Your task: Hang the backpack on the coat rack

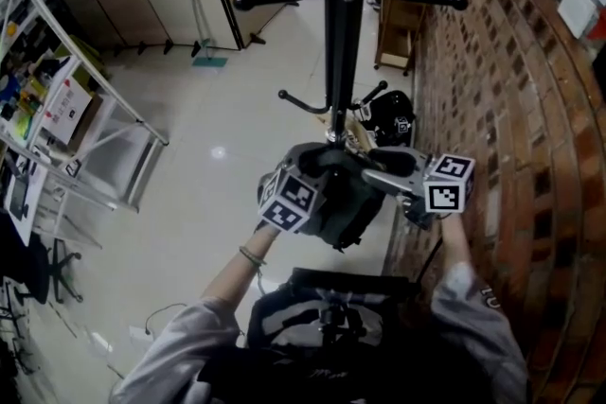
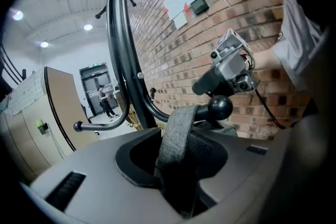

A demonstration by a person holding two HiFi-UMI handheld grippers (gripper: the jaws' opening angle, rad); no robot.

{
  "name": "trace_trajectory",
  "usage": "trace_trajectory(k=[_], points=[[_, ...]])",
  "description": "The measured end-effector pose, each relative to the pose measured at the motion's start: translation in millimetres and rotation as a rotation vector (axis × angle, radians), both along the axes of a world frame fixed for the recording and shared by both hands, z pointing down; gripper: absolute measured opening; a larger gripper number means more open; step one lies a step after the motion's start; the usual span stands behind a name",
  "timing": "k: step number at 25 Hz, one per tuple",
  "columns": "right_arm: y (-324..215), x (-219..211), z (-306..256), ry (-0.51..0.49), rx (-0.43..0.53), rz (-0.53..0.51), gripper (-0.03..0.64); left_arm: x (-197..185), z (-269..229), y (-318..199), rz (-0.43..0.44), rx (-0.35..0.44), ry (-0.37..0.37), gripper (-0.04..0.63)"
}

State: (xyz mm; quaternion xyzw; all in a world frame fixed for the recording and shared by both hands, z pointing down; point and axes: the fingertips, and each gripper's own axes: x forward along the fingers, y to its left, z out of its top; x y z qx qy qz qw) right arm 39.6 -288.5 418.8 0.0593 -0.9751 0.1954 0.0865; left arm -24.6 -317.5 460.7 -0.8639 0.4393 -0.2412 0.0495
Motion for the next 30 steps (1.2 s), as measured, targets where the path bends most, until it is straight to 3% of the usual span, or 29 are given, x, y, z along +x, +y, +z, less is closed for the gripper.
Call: trace_trajectory(k=[13,15,19,22,30], points=[[22,1,28,0.032,0.042,0.15,0.228,-10,-6,25,-0.048,0.013,0.066,0.135],[23,0,26,0.029,0.063,0.209,0.188,-16,-8,31,-0.057,0.02,0.083,0.133],[25,-2,30,0.075,0.13,0.327,0.175,-23,-11,40,-0.076,0.014,0.146,0.133],[23,-2,40,0.125,0.187,0.401,0.1,-24,-9,44,-0.085,-0.005,0.193,0.117],[30,-10,48,0.122,0.138,0.59,0.098,-17,5,59,-0.09,-0.043,0.243,0.027]])
